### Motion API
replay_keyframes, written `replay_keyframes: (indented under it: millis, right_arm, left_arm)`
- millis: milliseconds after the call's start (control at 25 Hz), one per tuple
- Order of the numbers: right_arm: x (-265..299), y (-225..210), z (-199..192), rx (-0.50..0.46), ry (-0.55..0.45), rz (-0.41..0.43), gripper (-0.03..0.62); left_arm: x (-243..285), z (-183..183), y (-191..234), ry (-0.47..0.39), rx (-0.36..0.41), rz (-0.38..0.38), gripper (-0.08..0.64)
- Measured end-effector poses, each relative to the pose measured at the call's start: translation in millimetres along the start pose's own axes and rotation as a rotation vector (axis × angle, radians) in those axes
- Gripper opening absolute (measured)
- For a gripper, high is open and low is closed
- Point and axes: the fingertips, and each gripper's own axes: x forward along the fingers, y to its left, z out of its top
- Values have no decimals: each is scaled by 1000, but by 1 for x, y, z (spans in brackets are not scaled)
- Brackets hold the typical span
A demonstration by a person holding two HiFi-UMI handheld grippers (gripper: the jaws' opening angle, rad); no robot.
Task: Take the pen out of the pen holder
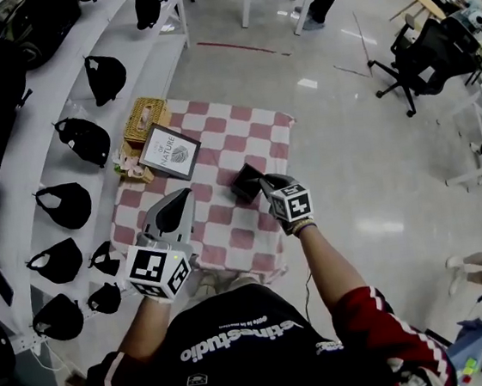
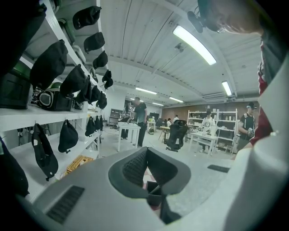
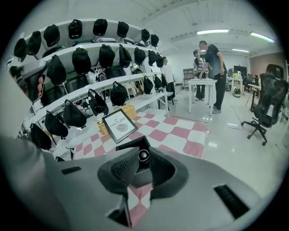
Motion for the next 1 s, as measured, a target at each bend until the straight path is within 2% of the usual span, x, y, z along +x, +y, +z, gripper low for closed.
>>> replay_keyframes:
  millis: [240, 440, 560, 1000]
  right_arm:
    - [-21, 9, 7, -4, -30, -30, 71]
    - [-43, 24, 18, 21, -79, -54, 71]
    - [-59, 32, 28, 4, -109, -73, 71]
    - [-134, 85, 70, 18, -242, -115, 71]
  left_arm:
    - [-9, -1, 5, 3, 6, -14, 5]
    - [-17, 7, 7, -22, 7, -37, 5]
    - [-22, 13, 8, -43, 7, -56, 5]
    - [-38, 26, 13, -66, 21, -124, 5]
